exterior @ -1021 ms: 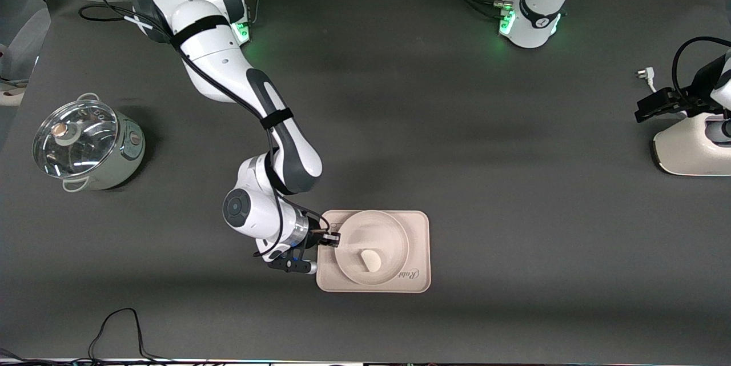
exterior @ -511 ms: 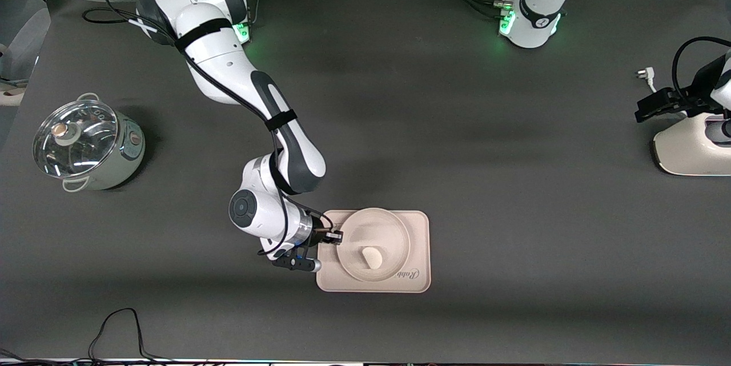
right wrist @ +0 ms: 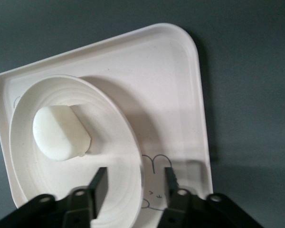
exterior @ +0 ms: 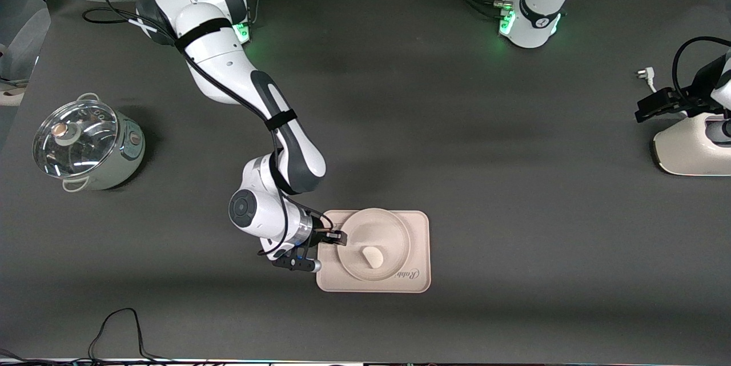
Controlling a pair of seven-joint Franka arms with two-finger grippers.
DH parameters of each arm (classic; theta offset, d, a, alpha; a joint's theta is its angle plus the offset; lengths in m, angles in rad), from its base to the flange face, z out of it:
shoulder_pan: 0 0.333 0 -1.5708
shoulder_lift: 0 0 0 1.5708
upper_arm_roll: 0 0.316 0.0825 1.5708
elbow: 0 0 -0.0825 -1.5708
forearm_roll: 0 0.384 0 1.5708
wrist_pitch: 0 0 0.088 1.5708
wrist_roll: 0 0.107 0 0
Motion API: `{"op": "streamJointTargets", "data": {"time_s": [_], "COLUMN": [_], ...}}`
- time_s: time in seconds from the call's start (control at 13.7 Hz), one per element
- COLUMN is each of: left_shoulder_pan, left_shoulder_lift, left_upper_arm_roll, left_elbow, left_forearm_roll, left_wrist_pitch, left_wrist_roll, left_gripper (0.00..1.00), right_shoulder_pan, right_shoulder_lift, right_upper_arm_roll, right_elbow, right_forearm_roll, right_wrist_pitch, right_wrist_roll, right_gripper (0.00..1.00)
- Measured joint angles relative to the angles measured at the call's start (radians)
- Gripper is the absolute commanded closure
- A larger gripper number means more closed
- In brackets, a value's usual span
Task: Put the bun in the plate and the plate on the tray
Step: 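Lower the plate onto the tray and open the right gripper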
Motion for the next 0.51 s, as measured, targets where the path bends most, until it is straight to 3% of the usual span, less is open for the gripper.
{"op": "streamJointTargets", "data": {"time_s": [0.29,0.51], "left_shoulder_pan": [0.0,0.0], "left_shoulder_lift": [0.0,0.0], "left_upper_arm_roll": [0.0,0.0], "left_elbow": [0.001,0.001], "left_forearm_roll": [0.0,0.0], "left_wrist_pitch": [0.0,0.0], "left_wrist_roll": [0.0,0.0], "left_gripper": [0.0,0.0], "right_shoulder_pan": [-0.003,-0.013], "right_shoulder_lift": [-0.019,-0.092], "right_upper_arm_roll": [-0.019,-0.064], "right_elbow": [0.03,0.048], "right_forearm_roll": [-0.015,-0.12], "right_wrist_pitch": [-0.078,-0.216], "right_wrist_roll": [0.007,0.008], "right_gripper": [0.0,0.0]}}
